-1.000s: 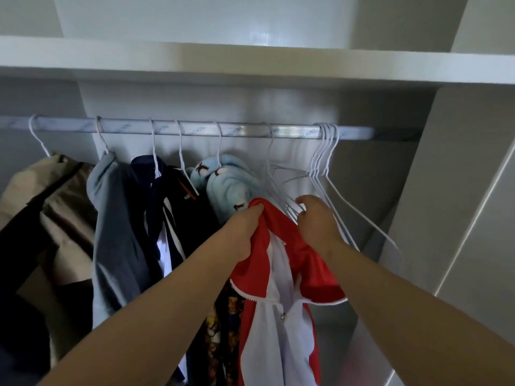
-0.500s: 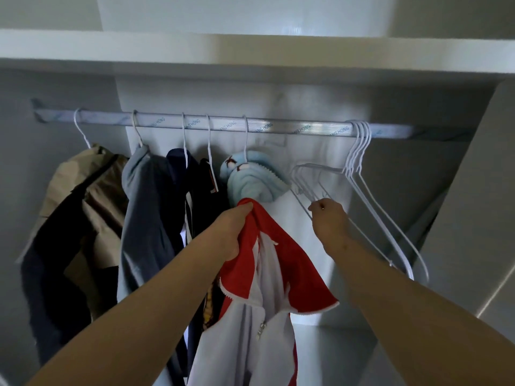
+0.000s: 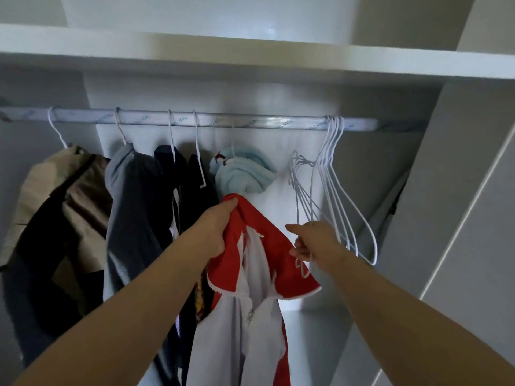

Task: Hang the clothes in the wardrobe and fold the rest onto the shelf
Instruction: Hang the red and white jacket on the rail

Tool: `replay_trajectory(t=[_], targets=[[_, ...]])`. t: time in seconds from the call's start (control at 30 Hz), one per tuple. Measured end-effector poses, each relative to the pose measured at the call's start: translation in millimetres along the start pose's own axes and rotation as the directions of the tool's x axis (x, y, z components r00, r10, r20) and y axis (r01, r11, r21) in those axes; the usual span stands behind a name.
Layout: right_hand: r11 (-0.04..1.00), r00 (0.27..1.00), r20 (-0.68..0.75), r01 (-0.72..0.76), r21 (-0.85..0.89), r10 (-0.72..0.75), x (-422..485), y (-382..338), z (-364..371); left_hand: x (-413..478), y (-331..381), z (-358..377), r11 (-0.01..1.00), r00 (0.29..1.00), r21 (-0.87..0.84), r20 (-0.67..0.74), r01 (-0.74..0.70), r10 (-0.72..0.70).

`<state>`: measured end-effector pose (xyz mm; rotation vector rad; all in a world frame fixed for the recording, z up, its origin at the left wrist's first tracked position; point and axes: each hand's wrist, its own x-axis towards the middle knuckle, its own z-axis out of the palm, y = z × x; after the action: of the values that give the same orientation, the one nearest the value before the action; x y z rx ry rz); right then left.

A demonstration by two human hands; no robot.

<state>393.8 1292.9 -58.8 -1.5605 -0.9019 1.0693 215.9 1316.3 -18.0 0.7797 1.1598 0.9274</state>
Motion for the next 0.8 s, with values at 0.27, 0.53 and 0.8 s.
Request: replay_trajectory(t=[0.27, 0.53, 0.8], targets=[[0.99, 0.985, -0.155, 0.056, -0.129, -0.076, -84.6, 24.7, 19.2, -37.6, -11.6, -30.9, 0.998, 0.989, 0.06, 0.147, -0.006, -0.003], [0.999, 0.853, -0.521, 0.007, -0.049, -0.032, -175.2, 80.1, 47.0, -87.3, -55.6, -63.4, 0.981, 0.961, 0.193, 0.275, -0.034, -0.021], [0.969, 0.863, -0.506, 0.127, 0.213, -0.003, -275.6, 105.6, 38.3, -138.0, -107.8, -60.6, 0.934, 0.905, 0.336, 0.424, -0.124, -0.033]])
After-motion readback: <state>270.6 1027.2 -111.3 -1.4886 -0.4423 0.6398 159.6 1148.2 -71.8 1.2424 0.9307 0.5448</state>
